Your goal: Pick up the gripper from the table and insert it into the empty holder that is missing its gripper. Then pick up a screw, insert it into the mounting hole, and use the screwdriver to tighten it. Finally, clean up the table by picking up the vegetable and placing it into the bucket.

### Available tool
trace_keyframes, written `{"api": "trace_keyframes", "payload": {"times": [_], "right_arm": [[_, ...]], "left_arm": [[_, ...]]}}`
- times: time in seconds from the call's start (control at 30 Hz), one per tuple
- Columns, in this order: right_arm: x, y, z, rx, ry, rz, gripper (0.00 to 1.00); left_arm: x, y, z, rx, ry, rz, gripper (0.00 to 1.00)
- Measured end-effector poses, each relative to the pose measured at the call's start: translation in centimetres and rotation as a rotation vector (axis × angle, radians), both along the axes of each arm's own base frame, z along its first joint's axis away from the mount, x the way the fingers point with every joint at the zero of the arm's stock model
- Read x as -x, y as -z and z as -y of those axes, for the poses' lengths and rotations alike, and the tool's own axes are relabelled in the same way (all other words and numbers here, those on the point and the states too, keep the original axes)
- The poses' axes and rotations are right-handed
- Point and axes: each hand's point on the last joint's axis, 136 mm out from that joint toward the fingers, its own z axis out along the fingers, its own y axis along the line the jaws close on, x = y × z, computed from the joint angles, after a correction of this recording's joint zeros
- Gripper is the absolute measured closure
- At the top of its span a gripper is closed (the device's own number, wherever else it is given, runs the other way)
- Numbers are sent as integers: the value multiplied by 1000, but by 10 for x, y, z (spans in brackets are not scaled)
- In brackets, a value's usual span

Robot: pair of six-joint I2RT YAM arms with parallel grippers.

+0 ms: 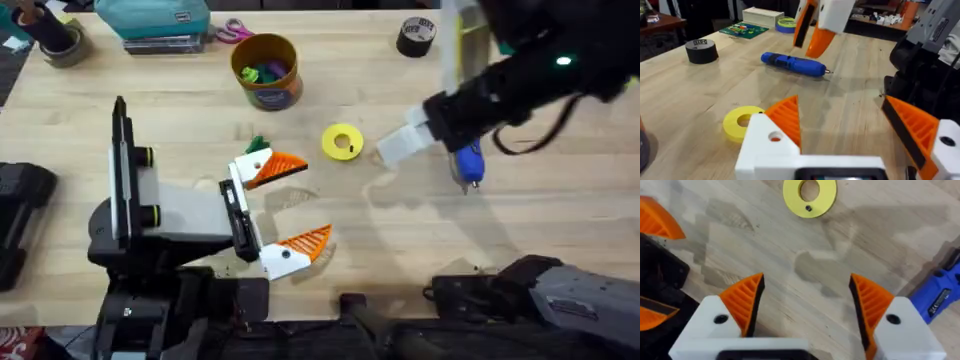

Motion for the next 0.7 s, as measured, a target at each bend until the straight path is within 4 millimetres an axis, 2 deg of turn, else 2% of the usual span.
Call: {"api": "trace_keyframes", "payload": {"times": [0.33,0.7], "right_arm": [[-19,26,-17,50,9,-17,5],[-33,64,-32,120,30,-68,40]], "left_arm": [[0,0,0,0,0,0,15],[0,0,0,0,0,0,16]]}}
